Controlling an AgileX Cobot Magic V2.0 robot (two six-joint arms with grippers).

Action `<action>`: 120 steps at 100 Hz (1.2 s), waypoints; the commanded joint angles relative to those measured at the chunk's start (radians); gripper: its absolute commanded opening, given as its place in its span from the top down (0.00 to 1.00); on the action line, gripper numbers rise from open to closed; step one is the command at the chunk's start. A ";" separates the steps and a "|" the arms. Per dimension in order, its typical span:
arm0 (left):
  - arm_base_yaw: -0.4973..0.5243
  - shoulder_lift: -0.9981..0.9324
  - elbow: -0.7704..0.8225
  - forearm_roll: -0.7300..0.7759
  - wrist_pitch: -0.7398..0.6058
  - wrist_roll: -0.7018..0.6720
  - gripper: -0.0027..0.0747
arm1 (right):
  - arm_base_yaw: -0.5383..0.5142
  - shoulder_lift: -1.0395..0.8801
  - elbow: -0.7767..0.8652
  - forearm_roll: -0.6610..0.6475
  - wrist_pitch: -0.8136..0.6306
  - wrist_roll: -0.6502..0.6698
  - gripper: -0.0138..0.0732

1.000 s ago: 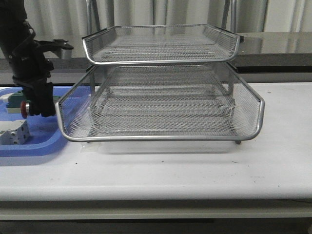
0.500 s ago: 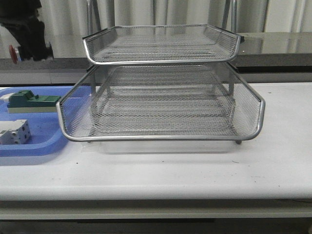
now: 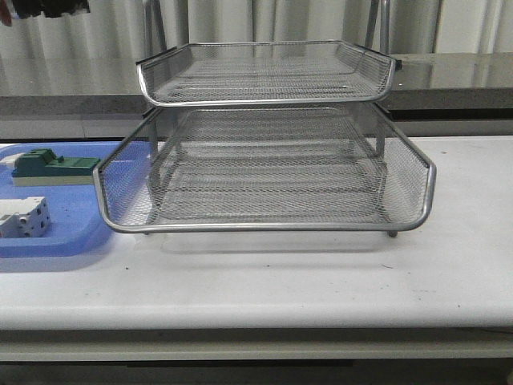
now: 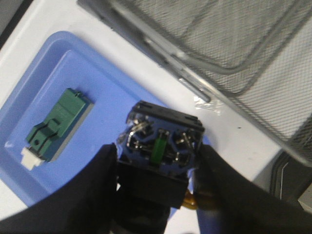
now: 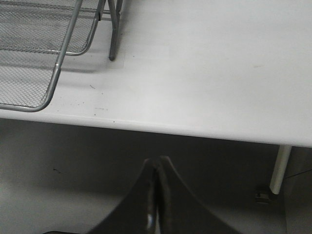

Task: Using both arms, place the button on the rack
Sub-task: 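Lift the red-capped button out of the blue tray with the left gripper, then carry the button over the pulled-out middle tray and lower it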

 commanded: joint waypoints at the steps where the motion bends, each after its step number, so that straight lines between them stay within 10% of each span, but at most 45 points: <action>1: -0.064 -0.087 0.022 -0.011 0.012 -0.020 0.94 | 0.001 0.002 -0.035 -0.017 -0.054 -0.002 0.92; 45: -0.365 0.017 0.079 -0.022 -0.076 -0.025 0.99 | 0.001 0.002 -0.035 -0.017 -0.054 -0.002 0.92; 84: -0.418 0.161 0.079 -0.022 -0.187 -0.019 0.98 | 0.001 0.002 -0.035 -0.017 -0.054 -0.002 0.92; 120: -0.418 0.177 0.079 -0.022 -0.220 -0.019 0.35 | 0.001 0.002 -0.035 -0.017 -0.054 -0.002 0.92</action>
